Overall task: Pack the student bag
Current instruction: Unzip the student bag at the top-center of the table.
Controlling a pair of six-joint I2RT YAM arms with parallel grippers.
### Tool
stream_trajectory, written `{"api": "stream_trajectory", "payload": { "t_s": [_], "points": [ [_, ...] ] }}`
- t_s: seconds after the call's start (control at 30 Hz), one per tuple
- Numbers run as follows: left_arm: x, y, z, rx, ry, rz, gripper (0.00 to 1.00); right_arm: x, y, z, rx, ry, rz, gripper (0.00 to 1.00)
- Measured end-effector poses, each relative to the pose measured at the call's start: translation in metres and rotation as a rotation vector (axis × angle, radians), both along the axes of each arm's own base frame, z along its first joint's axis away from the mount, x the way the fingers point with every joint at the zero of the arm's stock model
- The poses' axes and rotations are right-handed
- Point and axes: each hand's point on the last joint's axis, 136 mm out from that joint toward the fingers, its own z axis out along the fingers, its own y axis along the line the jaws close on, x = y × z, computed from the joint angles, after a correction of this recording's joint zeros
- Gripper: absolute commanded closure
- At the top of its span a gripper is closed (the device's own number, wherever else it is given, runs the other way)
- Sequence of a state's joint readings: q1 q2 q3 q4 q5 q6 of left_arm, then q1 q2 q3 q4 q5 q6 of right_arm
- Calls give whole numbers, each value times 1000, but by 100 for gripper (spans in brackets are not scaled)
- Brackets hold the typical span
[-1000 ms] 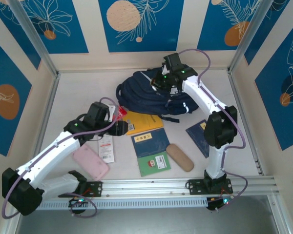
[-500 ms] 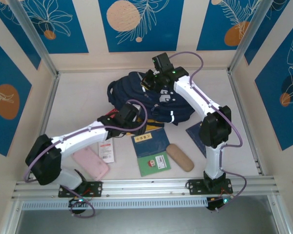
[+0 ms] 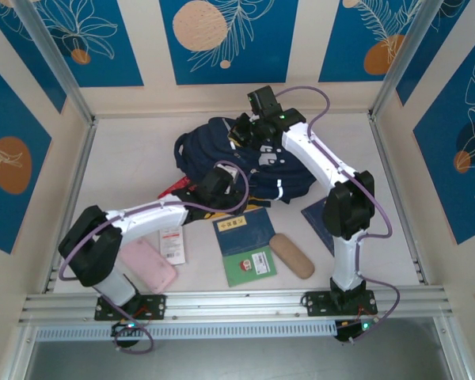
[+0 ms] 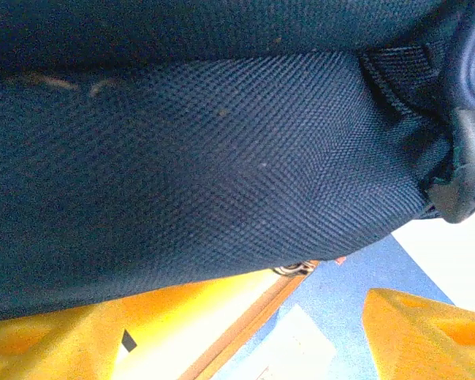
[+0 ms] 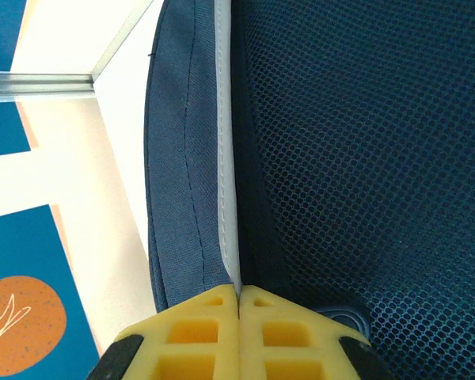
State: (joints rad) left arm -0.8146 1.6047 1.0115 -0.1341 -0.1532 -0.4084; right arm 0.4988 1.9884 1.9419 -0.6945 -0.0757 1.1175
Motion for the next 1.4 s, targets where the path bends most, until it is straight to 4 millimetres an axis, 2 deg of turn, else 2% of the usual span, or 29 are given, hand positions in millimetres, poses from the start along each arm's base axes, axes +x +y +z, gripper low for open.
{"api": "stream_trajectory", "payload": {
  "t_s": [0.17,0.37,0.47,0.8,0.83,0.97,1.03,1.13,1.2,1.3,1.4],
  "points": [
    [10,-3,-15,39,11,25,43,2,4,-6,20,21,-1,100],
    [21,-8,-15,65,-1,40,75,4,8,-5,40,16,-4,100],
    [24,-7,-13,70,-13,49,83,3,9,-10,41,23,-4,100],
    [24,-6,-13,87,-25,36,97,1,6,-21,-5,17,1,100],
    [24,-6,-13,85,-22,32,100,2,5,-22,-16,11,2,97],
    [19,-10,-15,69,3,6,100,3,-2,-26,-57,-1,-1,62],
    [15,-10,-19,69,22,-6,100,6,-8,-28,-75,-9,-10,49],
    [9,-9,-24,69,54,-21,100,5,-23,-37,-130,-2,-38,35],
    [7,-10,-26,65,70,-31,100,1,-34,-40,-174,11,-58,29],
    [5,-10,-28,57,88,-41,100,-7,-53,-37,-239,7,-89,27],
    [4,-10,-28,42,103,-48,100,-25,-75,-26,-278,5,-131,35]
  ]
}}
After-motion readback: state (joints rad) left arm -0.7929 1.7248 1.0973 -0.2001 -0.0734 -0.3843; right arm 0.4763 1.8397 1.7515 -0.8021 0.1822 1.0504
